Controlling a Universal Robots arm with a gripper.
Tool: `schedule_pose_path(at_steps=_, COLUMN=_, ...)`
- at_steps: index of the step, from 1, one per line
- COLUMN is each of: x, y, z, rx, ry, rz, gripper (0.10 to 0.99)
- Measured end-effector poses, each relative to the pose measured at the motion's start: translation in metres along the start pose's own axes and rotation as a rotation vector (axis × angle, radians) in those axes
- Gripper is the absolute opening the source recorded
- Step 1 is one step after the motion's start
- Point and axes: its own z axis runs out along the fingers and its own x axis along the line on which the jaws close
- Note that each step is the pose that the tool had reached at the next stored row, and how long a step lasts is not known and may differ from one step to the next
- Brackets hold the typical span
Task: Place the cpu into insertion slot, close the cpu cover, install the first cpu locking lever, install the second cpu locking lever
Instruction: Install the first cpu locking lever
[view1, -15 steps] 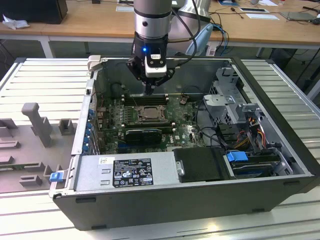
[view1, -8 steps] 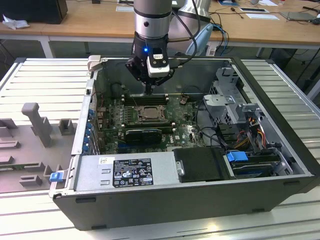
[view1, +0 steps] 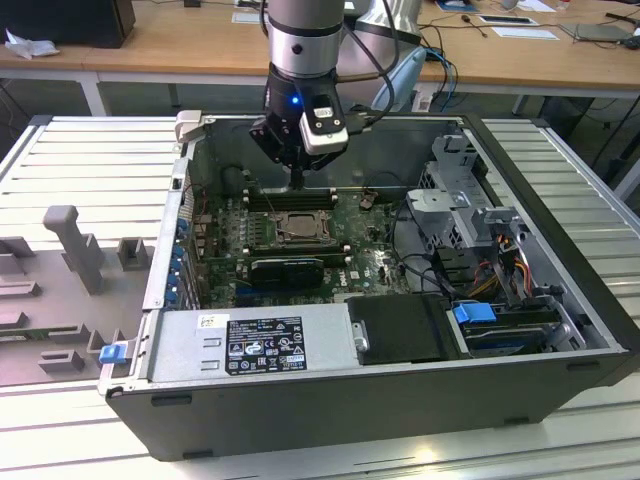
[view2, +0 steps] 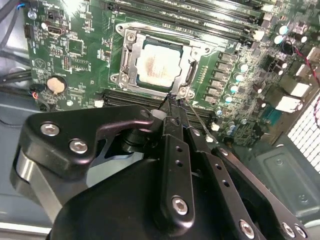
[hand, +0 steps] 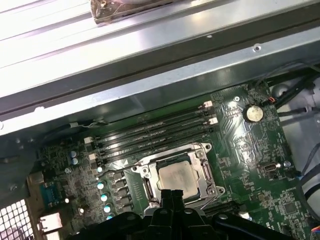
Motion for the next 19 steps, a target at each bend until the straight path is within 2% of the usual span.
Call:
schedule_pose_path(at_steps=4, x=0.0, y=0.0, z=0.0, rx=0.001, ry=0.0024, rz=-0.038, gripper=0.106)
schedule_pose_path(at_steps=11, x=0.0, y=0.0, z=0.0003, rx=0.003, ry=0.0093, rz=-0.159, gripper=0.106)
schedule_pose_path(at_steps=12, x=0.0001, y=-0.0001, z=0.0005, rx=0.002, ry=0.006, rz=-0.166, gripper=0.106)
schedule_pose_path(at_steps=13, x=0.0004, y=-0.0002, z=0.0007, rx=0.001, ry=-0.0007, rz=-0.169, gripper=0.106)
schedule_pose_path(at_steps=14, x=0.0009, y=-0.0003, z=0.001, rx=-0.002, ry=-0.0134, rz=-0.172, gripper=0.106)
schedule_pose_path(at_steps=15, x=0.0012, y=-0.0004, z=0.0012, rx=-0.004, ry=-0.0223, rz=-0.174, gripper=0.106)
schedule_pose_path(at_steps=17, x=0.0018, y=-0.0006, z=0.0014, rx=-0.007, ry=-0.0346, rz=-0.179, gripper=0.106)
schedule_pose_path(at_steps=19, x=0.0021, y=-0.0007, z=0.0015, rx=-0.008, ry=-0.039, rz=-0.186, gripper=0.106)
